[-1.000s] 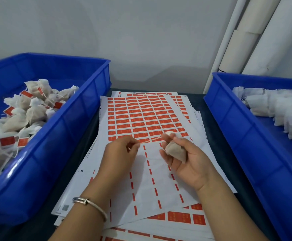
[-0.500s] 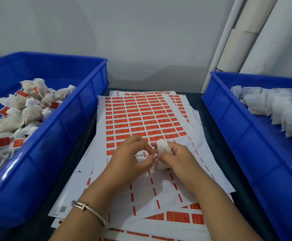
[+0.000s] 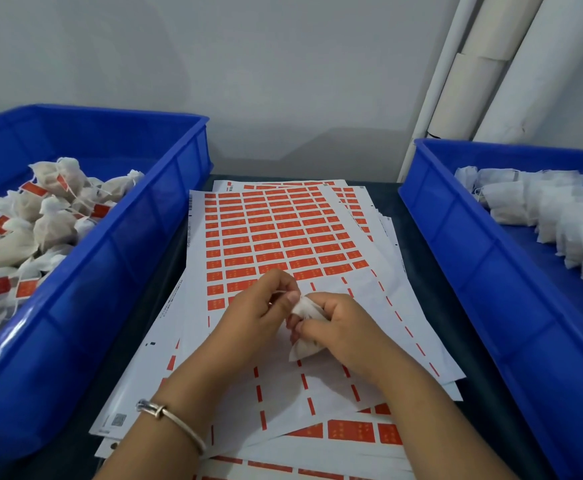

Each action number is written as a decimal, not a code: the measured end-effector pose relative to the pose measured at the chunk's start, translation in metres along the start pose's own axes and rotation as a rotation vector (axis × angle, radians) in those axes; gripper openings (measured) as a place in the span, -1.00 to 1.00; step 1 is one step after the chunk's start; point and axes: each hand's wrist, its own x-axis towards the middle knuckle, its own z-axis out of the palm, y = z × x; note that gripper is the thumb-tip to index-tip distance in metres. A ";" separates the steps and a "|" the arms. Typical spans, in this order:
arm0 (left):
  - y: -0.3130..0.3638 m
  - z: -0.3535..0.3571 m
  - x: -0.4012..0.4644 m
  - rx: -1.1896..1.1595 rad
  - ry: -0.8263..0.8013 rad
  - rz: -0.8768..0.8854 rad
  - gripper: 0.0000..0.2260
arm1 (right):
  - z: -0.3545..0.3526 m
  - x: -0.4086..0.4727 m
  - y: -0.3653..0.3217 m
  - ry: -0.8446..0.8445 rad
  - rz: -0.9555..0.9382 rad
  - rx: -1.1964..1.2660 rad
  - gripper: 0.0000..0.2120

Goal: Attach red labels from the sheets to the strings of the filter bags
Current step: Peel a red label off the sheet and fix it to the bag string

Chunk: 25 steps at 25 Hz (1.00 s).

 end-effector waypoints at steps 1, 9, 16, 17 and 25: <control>0.000 0.001 0.000 -0.017 -0.004 -0.017 -0.88 | 0.001 0.000 0.000 0.027 -0.019 0.000 -0.86; 0.003 0.012 0.001 -0.181 0.110 -0.119 -0.85 | 0.016 0.000 0.000 0.161 -0.065 0.109 -0.89; 0.001 0.014 0.003 -0.143 0.155 -0.194 -0.89 | 0.011 0.001 0.003 0.339 -0.086 0.023 -0.76; 0.001 0.014 0.003 -0.171 0.170 -0.205 -0.89 | 0.014 -0.001 0.002 0.365 -0.131 -0.015 -0.76; -0.001 0.016 0.005 -0.136 0.213 -0.206 -0.89 | 0.023 0.003 0.011 0.579 -0.305 -0.313 -0.72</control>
